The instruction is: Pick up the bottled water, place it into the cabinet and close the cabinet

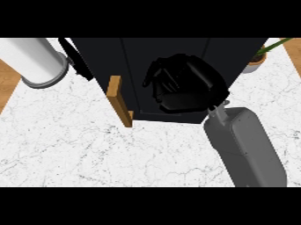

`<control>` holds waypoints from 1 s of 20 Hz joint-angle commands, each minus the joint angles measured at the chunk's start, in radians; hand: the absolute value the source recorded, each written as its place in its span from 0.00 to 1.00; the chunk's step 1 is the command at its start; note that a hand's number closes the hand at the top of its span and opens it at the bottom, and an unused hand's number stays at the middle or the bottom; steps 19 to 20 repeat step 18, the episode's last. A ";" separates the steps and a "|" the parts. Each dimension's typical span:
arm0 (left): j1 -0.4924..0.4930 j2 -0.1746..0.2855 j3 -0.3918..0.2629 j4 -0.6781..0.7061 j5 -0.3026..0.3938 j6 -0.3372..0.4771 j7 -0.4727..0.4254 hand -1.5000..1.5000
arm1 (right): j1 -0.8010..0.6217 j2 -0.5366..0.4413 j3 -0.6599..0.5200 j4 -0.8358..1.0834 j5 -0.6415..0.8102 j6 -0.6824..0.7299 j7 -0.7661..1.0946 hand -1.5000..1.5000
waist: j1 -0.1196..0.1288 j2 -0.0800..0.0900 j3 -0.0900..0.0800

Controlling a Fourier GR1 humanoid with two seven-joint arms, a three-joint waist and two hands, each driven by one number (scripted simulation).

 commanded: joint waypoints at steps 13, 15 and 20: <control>-0.012 -0.029 0.054 0.022 0.062 -0.093 0.080 0.00 | -0.237 0.032 -0.026 0.284 -0.057 0.056 -0.031 1.00 | 0.021 0.014 -0.002; -0.006 -0.009 0.067 -0.013 0.088 -0.070 0.100 0.00 | -0.259 0.031 -0.053 0.306 -0.077 0.070 -0.003 1.00 | 0.026 0.018 -0.001; -0.042 -0.041 0.060 0.050 0.034 -0.102 0.086 0.00 | -0.245 0.031 -0.025 0.294 -0.078 0.050 -0.032 1.00 | 0.025 0.015 -0.003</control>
